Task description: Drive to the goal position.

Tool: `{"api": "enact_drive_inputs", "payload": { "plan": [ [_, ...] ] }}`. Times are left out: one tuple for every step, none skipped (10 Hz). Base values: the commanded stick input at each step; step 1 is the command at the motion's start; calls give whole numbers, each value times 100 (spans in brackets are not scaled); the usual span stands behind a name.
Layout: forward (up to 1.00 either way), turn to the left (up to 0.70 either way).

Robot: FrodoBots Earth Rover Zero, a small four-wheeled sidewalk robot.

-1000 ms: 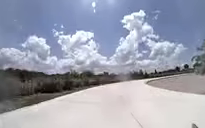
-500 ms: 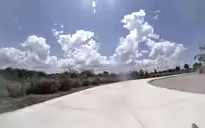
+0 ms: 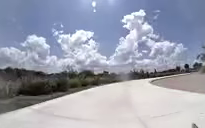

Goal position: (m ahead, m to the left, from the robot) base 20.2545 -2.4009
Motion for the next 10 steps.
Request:
{"api": "enact_drive_inputs", "payload": {
  "plan": [
    [85,-1],
    [85,-1],
    [85,-1],
    [85,-1],
    [85,-1],
    [85,-1],
    [85,-1],
    [85,-5],
    [85,-12],
    [85,-24]
  ]
}}
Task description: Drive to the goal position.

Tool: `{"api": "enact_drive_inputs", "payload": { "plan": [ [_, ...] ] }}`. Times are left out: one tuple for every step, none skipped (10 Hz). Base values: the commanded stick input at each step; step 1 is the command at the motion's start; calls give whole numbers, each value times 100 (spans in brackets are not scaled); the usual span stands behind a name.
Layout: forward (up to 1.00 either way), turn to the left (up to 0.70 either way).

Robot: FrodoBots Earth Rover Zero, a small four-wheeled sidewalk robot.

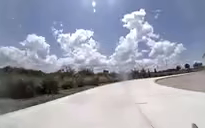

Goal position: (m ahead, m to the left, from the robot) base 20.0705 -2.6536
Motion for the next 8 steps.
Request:
{"api": "enact_drive_inputs", "payload": {
  "plan": [
    [85,-35],
    [85,-35],
    [85,-35],
    [85,-33],
    [85,-27],
    [85,-7],
    [85,-1],
    [85,-1]
  ]
}}
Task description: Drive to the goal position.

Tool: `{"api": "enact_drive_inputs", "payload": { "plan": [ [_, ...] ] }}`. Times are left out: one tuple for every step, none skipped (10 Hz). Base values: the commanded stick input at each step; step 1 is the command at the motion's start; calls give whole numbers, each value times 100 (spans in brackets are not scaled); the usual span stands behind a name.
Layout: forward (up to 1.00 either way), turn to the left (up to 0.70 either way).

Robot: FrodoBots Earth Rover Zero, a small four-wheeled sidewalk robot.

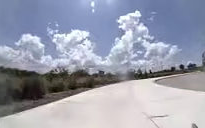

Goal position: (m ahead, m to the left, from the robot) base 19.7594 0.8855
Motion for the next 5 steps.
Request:
{"api": "enact_drive_inputs", "payload": {
  "plan": [
    [85,-1],
    [85,-1],
    [85,-1],
    [85,-1],
    [85,-1]
  ]
}}
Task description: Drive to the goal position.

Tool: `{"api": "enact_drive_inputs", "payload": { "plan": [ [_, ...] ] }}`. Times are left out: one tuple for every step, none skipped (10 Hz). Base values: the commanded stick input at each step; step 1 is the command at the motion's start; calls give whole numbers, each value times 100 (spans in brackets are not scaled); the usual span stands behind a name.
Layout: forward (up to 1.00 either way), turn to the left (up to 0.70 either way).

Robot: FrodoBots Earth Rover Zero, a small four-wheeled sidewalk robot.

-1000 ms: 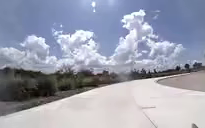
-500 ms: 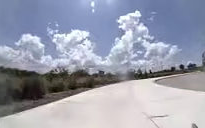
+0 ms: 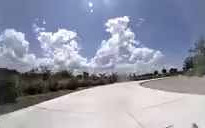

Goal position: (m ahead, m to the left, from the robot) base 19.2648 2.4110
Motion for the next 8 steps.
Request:
{"api": "enact_drive_inputs", "payload": {
  "plan": [
    [85,-1],
    [85,-1],
    [85,-1],
    [85,-1],
    [85,-1],
    [85,-1],
    [85,-1],
    [85,-1]
  ]
}}
